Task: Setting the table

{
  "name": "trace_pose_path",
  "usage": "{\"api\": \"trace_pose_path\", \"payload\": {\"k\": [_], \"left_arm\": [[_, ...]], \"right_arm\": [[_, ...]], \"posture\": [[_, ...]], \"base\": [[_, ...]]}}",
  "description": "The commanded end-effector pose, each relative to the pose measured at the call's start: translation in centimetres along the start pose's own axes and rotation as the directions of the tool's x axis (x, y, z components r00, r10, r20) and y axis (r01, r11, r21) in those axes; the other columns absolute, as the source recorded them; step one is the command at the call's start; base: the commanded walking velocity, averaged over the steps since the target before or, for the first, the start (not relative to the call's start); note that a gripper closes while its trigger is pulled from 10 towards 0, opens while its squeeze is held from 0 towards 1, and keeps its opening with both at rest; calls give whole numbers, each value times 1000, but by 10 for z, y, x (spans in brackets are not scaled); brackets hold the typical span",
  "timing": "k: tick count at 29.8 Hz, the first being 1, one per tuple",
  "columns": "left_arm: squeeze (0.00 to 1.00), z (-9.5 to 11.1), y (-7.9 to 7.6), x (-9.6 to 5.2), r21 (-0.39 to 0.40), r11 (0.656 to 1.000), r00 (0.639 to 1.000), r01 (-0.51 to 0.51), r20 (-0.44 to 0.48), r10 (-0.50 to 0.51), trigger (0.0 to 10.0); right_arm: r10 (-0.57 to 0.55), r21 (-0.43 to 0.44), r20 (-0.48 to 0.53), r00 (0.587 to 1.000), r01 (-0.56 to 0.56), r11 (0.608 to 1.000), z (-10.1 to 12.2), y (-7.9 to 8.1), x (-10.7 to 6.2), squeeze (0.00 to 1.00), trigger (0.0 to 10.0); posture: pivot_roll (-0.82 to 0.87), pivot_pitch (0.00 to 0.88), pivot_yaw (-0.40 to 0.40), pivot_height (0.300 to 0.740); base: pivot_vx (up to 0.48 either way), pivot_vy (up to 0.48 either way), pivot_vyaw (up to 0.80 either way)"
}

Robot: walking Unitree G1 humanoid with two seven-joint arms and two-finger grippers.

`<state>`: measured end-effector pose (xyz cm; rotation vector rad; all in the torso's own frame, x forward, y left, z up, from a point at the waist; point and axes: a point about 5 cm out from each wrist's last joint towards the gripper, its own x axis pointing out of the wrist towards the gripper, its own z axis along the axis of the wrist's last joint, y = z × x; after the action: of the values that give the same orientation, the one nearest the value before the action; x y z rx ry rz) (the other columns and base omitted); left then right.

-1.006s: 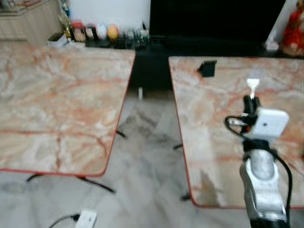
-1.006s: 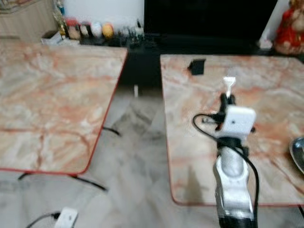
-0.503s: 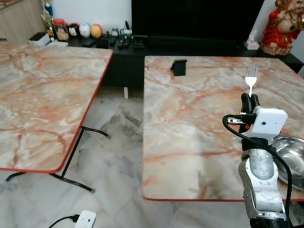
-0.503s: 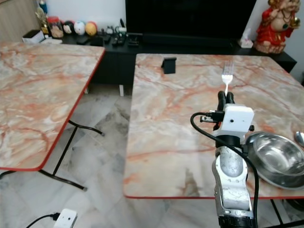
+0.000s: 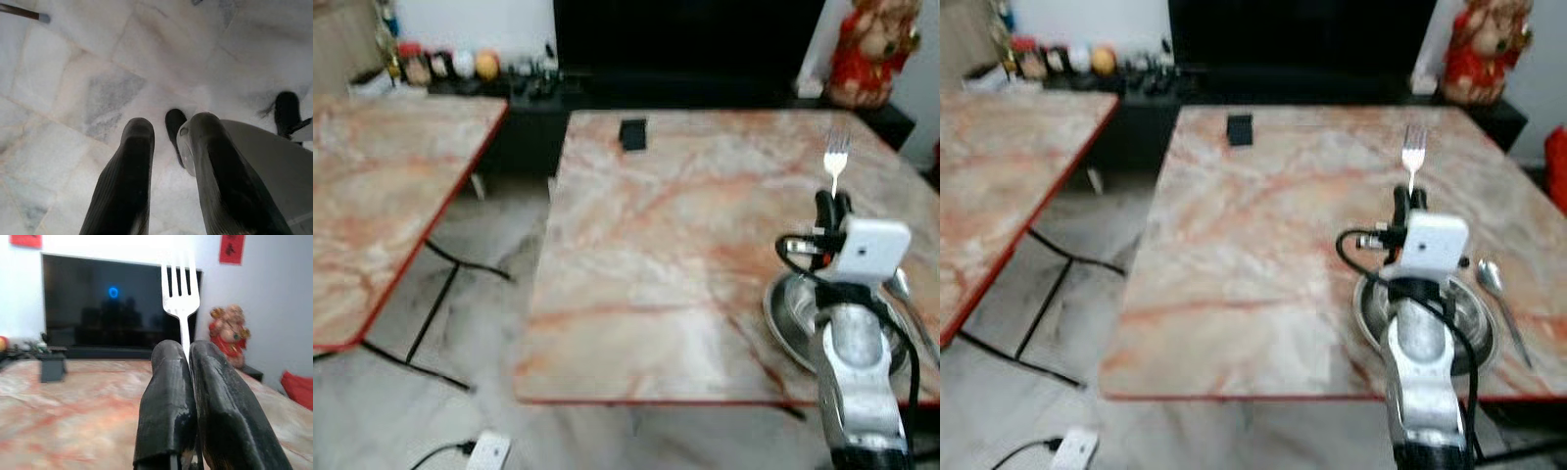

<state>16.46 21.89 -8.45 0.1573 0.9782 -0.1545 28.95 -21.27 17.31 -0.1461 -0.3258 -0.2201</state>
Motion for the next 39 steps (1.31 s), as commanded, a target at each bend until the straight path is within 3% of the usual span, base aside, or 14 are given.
{"api": "trace_pose_path", "payload": {"k": [1, 17, 29, 33, 34, 39], "left_arm": [[0, -3, -5, 0, -4, 1000, 1000, 13, -15, -13, 10000], [0, -4, -4, 0, 4, 1000, 1000, 15, -17, -15, 10000], [0, -4, -4, 0, 8, 1000, 1000, 16, -22, -15, 10000], [0, -4, -4, 0, 7, 1000, 1000, 16, -22, -16, 10000], [0, -4, -4, 0, 7, 1000, 1000, 16, -22, -16, 10000], [0, -4, -4, 0, 4, 1000, 1000, 15, -24, -15, 10000]], "right_arm": [[-15, -3, 21, 1000, 15, 1000, 6, -5, 3, 0, 10000], [-36, -20, 17, 999, 36, 999, 6, -16, 6, 0, 10000], [-39, -51, -29, 999, 38, 998, 0, -21, 7, 0, 10000], [-54, -77, -71, 996, 48, 996, -4, -31, 9, 0, 10000], [-58, -105, -141, 988, 43, 993, -11, -36, 11, 0, 10000], [-60, -134, -283, 957, 23, 991, -24, -51, 14, 0, 10000]], "posture": [[0, 0, -8, 740], [-4, 0, -2, 740], [-5, 0, 2, 740], [-5, 0, 2, 740], [-5, 0, 0, 740], [-9, 0, 1, 740]], "base": [[0, -341, 0], [0, -341, 0], [0, 0, 0], [0, 0, 0], [0, 0, 0], [0, 0, 0]]}}
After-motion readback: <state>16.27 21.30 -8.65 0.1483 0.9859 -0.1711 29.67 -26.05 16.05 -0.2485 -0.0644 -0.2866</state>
